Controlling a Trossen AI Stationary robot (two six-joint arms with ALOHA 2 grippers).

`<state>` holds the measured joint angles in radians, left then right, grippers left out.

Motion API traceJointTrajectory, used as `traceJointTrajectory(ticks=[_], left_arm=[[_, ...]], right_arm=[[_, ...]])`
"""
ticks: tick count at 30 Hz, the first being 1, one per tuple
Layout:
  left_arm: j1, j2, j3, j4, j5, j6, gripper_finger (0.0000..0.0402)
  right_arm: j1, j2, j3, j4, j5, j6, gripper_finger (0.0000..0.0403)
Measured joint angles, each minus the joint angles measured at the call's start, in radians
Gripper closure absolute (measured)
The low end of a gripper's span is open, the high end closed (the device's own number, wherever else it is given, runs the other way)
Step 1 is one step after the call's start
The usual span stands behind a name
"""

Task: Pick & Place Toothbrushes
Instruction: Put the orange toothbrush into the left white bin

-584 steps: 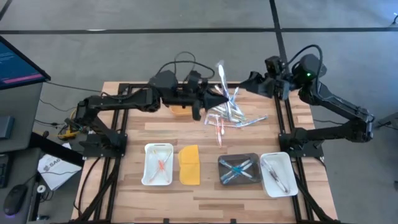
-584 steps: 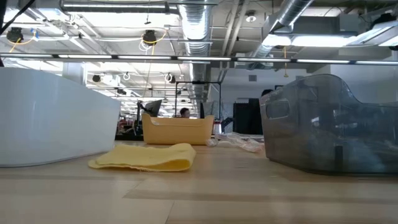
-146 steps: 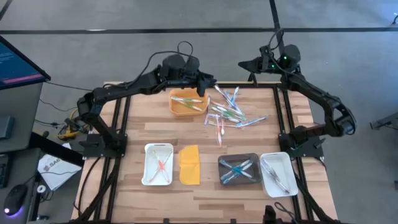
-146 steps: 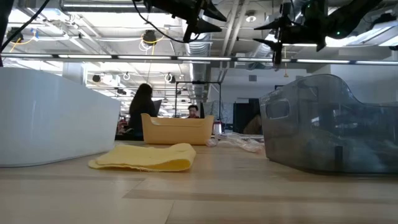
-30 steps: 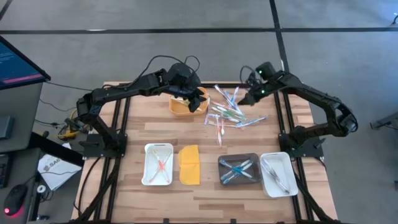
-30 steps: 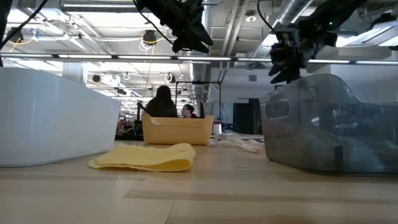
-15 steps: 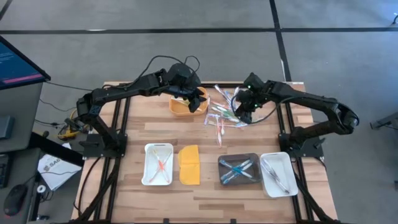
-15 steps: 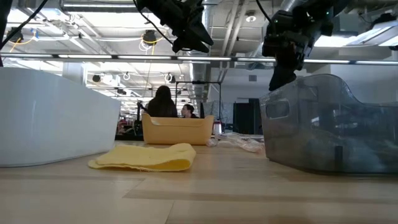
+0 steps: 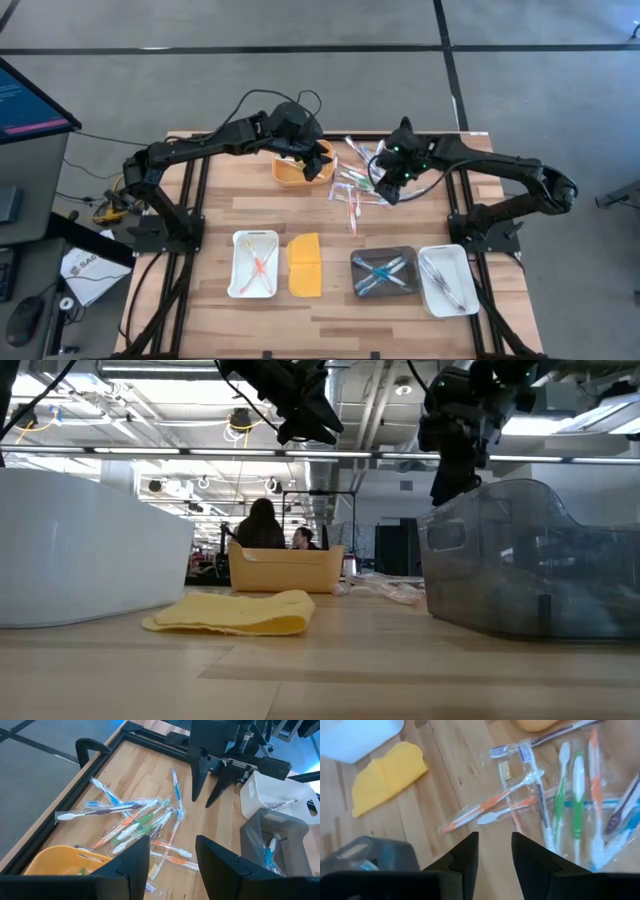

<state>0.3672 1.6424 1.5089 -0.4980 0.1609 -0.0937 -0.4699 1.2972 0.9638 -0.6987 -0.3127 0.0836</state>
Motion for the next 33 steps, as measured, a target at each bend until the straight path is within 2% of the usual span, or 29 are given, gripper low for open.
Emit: traceJointTrajectory(ticks=[6,11,15,17,22,25,29,33], left_arm=[[-0.001,0.0,0.0,0.007,0.0,0.002,0.0247],[-0.004,0.0,0.0,0.008,0.0,-0.001,0.0247],[-0.015,0.0,0.0,0.007,0.0,-0.001,0.0247],[-0.024,0.0,0.0,0.008,0.0,-0.008,0.0247],[-0.046,0.0,0.0,0.008,0.0,-0.019,0.0247],[-0.061,0.0,0.0,0.01,-0.007,-0.019,0.0247],[-0.072,0.0,0.0,-0.023,-0.067,-0.016,0.0247],[-0.072,0.0,-0.001,-0.023,-0.082,-0.02,0.0247]], right_arm=[[0.02,0.071,-0.002,-0.008,-0.001,0.187,0.0288],[0.095,0.198,0.01,0.028,-0.001,0.292,0.0288],[0.169,0.282,0.073,0.046,0.005,0.3,0.0288],[0.2,0.322,0.111,0.039,0.043,0.311,0.0288],[0.253,0.435,0.219,0.043,0.085,0.429,0.0289],[0.27,0.506,0.289,0.023,0.102,0.457,0.0289],[0.274,0.585,0.375,-0.112,0.155,0.431,0.0289],[0.269,0.616,0.399,-0.174,0.168,0.404,0.0289]])
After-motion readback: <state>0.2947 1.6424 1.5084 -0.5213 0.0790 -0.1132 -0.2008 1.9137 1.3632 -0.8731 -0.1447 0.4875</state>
